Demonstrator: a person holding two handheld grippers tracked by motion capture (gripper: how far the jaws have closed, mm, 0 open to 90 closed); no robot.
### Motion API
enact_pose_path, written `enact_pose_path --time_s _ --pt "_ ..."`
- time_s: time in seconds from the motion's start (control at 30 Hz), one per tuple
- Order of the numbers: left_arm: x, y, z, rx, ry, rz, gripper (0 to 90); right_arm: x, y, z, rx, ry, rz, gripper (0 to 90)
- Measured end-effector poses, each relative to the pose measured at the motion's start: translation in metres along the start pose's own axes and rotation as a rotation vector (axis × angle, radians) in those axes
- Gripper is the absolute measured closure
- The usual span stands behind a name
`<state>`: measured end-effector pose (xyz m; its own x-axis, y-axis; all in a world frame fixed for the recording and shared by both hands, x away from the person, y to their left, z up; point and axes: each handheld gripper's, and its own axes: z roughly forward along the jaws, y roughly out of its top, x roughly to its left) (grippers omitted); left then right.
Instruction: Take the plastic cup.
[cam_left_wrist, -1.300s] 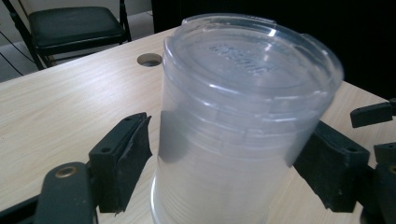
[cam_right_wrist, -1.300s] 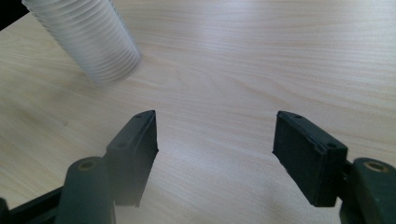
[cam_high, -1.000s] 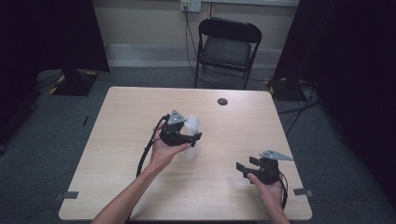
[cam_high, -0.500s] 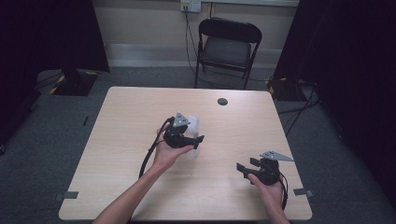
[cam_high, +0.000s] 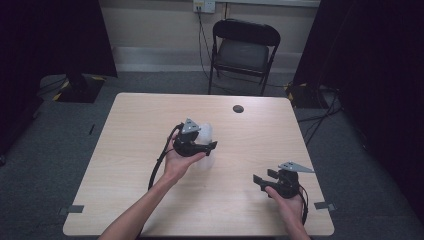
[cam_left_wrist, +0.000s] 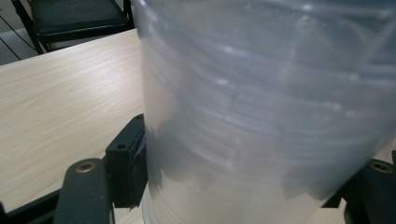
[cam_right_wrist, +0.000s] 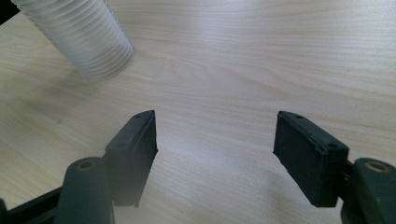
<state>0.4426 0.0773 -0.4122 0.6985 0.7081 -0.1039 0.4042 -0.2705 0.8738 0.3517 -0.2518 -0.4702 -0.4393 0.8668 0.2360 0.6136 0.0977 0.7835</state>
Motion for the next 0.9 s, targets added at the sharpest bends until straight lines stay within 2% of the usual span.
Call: enact_pose_path --time_s 0.07,0.13,0.27,0.63,0.9 --pt "-0.001 0.001 0.000 0.001 0.008 0.010 29.8 0.000 0.000 0.000 0.000 -0.001 0.000 30.3" --pt "-0.002 0.002 -0.001 -0.011 0.008 0.000 30.0 0.000 0.000 0.000 0.000 -0.003 0.002 30.3" --pt "-0.003 0.006 -0.004 -0.020 0.010 0.007 30.5 0.000 0.000 -0.001 0.001 -0.002 0.001 30.3" --pt "-0.003 0.014 -0.013 -0.062 -0.013 -0.033 31.3 0.000 -0.001 -0.002 -0.004 -0.006 0.001 30.3" --pt "-0.005 0.017 -0.016 -0.081 0.001 -0.042 31.9 0.000 -0.001 -0.002 -0.002 -0.006 0.003 30.3"
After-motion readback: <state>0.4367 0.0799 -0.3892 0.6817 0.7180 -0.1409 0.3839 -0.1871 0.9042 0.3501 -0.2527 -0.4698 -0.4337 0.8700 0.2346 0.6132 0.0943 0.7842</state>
